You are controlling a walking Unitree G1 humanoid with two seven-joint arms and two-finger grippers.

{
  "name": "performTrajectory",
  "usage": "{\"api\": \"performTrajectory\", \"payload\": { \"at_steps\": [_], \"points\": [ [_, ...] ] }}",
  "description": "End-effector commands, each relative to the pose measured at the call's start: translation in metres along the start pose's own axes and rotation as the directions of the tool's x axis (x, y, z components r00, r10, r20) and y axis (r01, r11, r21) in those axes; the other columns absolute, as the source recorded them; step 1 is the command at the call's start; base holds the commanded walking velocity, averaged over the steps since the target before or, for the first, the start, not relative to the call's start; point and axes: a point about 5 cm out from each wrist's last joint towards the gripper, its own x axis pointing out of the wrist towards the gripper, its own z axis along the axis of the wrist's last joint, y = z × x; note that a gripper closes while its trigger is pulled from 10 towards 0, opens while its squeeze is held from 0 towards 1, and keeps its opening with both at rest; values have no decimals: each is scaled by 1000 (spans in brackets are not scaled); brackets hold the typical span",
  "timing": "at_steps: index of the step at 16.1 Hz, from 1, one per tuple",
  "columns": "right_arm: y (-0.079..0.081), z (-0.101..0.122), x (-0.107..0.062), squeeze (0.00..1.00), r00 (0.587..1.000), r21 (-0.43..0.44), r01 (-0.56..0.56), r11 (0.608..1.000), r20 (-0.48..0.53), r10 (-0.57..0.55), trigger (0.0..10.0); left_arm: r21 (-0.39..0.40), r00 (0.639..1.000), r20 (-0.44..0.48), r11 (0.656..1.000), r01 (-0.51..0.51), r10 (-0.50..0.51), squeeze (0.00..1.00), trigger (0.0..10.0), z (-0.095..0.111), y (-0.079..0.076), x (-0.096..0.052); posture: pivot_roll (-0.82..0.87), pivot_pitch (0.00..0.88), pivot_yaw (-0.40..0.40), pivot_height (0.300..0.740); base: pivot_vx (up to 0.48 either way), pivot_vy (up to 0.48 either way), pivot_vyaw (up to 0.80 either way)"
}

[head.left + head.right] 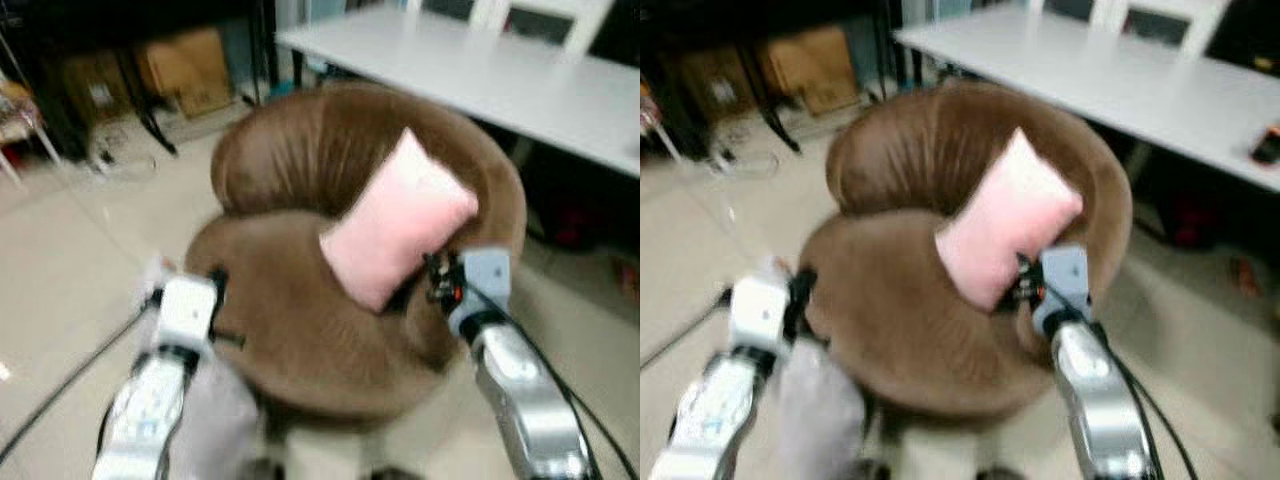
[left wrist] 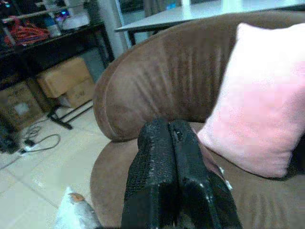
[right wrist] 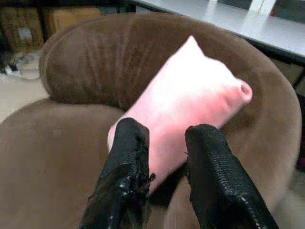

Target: Move the pillow to the sofa from floor

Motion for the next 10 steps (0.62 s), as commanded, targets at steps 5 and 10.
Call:
{"api": "performTrajectory", "payload": {
  "at_steps": [5,10],
  "points": [
    [-3,5,-1,0,1000,-5,5,1000,11,-5,10000,-3,1000,4,1000,-11,11,0,10000,1,0,-1,2,36,-15,740,-223,0,0],
    [-2,6,2,0,1000,-23,-15,1000,6,15,10000,-15,1000,-3,1000,-24,24,0,10000,0,1,0,4,36,-19,740,0,138,0]
  ]
}}
